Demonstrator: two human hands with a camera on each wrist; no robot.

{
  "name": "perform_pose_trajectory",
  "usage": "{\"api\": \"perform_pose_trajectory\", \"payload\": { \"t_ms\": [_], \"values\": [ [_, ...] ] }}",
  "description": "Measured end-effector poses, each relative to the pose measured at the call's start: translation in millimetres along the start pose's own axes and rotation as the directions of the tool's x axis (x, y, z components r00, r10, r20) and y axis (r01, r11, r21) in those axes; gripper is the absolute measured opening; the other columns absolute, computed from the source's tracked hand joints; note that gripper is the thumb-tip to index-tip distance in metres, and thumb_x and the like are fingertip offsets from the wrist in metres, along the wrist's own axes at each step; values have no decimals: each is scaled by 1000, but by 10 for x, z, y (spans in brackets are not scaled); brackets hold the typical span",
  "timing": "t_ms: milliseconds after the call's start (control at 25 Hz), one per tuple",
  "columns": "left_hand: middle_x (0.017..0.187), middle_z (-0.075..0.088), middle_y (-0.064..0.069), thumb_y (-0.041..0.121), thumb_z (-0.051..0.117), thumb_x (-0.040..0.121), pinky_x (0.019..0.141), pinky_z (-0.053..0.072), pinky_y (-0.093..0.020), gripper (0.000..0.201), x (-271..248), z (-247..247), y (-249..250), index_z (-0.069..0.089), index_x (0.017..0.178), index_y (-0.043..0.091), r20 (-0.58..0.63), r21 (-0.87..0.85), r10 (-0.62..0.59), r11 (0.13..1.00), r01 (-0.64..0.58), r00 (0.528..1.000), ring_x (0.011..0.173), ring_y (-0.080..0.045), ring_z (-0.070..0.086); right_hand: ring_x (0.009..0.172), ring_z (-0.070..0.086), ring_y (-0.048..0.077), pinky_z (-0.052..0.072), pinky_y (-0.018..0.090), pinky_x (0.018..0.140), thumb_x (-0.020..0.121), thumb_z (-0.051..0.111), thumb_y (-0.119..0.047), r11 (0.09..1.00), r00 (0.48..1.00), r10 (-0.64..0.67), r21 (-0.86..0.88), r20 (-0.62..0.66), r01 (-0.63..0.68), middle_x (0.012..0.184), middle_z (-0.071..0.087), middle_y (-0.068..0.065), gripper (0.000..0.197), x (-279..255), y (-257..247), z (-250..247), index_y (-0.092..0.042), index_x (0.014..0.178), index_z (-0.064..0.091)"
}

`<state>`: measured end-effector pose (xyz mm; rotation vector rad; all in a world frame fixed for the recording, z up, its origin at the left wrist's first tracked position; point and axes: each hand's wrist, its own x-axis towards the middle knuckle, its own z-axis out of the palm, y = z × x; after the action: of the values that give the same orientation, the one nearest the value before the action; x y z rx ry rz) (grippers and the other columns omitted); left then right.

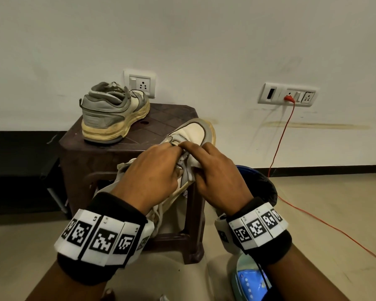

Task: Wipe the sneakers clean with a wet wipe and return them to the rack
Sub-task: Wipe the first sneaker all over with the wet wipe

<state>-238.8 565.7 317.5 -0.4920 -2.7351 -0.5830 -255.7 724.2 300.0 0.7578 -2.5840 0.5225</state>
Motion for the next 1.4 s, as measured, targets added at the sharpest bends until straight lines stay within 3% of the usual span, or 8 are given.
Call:
{"api": "perform_pose_trajectory", "payload": {
  "t_ms": [400, 600, 680, 760, 840, 920, 1120, 1400],
  "values": [
    [123, 52, 11, -12, 55, 75, 89, 45, -13, 59, -108, -140, -65, 64, 119, 27, 11, -392, 97, 916, -85, 995, 112, -2, 52, 78, 53, 18, 35, 23, 65, 90, 58, -21, 989, 990, 126, -71, -65, -131, 96, 52, 5, 36, 142, 23, 152, -25, 126, 59],
    [139, 41, 8, 19, 73, 71, 98, 45, -36, 57, -246, -312, -86, 57, 124, 32, -33, 74, 131, 989, -128, 991, 129, -14, 37, 83, 54, 20, 36, 25, 67, 92, 56, -21, 987, 985, 141, -65, -102, -148, 102, 52, 5, 43, 212, -45, 217, -29, 133, 53],
    [144, 37, 3, 31, 71, 73, 101, 41, -39, 69, -275, -345, -181, 44, 136, 32, -29, 279, -19, 960, 27, 999, 132, -21, 33, 86, 57, 25, 39, 27, 68, 90, 57, -19, 986, 981, 148, -61, -123, -156, 102, 52, 6, 42, 260, -32, 240, -29, 131, 55],
    [127, 55, 1, 42, 63, 81, 85, 50, -39, 54, -280, -356, -326, 48, 132, 32, 1, 301, -264, 920, 251, 965, 115, -24, 53, 86, 58, 26, 44, 30, 69, 89, 57, -16, 983, 978, 169, -48, -124, -176, 102, 53, 6, 43, 313, 5, 244, -29, 129, 57],
    [81, 67, 2, 49, 58, 85, 59, 46, -31, 26, -258, -359, -412, 69, 98, 30, 12, 209, -335, 922, 325, 942, 76, -19, 63, 87, 58, 27, 48, 33, 72, 88, 56, -12, 983, 973, 180, -1, -146, -183, 103, 54, 6, 42, 362, 57, 226, -29, 125, 60],
    [56, 58, -1, 43, 60, 85, 48, 37, -30, 32, -205, -351, -412, 70, 68, 18, -16, 88, -331, 940, 331, 944, 56, -19, 57, 86, 59, 27, 49, 33, 72, 86, 55, -9, 979, 958, 200, 65, -207, -191, 102, 56, 6, 42, 397, 109, 208, -26, 124, 61],
    [51, 55, -15, 34, 64, 83, 47, 39, -39, 39, -36, -389, -307, 66, 57, 5, -173, -113, -323, 945, 307, 930, 52, -27, 55, 91, 61, 17, 45, 26, 76, 83, 58, -8, 889, 864, 366, 404, -346, -215, 99, 68, 1, 30, 400, 139, 99, -20, 109, 68],
    [49, 50, -3, 30, 63, 84, 51, 29, -30, 35, 694, -497, -347, 62, 59, 7, -272, -321, -407, 893, 316, 872, 56, -27, 54, 82, 66, 14, 52, 30, 72, 79, 57, -18, 686, 879, 437, 703, -191, -188, 87, 72, -3, 19, 878, 264, -121, -18, 89, 72]
  ]
}}
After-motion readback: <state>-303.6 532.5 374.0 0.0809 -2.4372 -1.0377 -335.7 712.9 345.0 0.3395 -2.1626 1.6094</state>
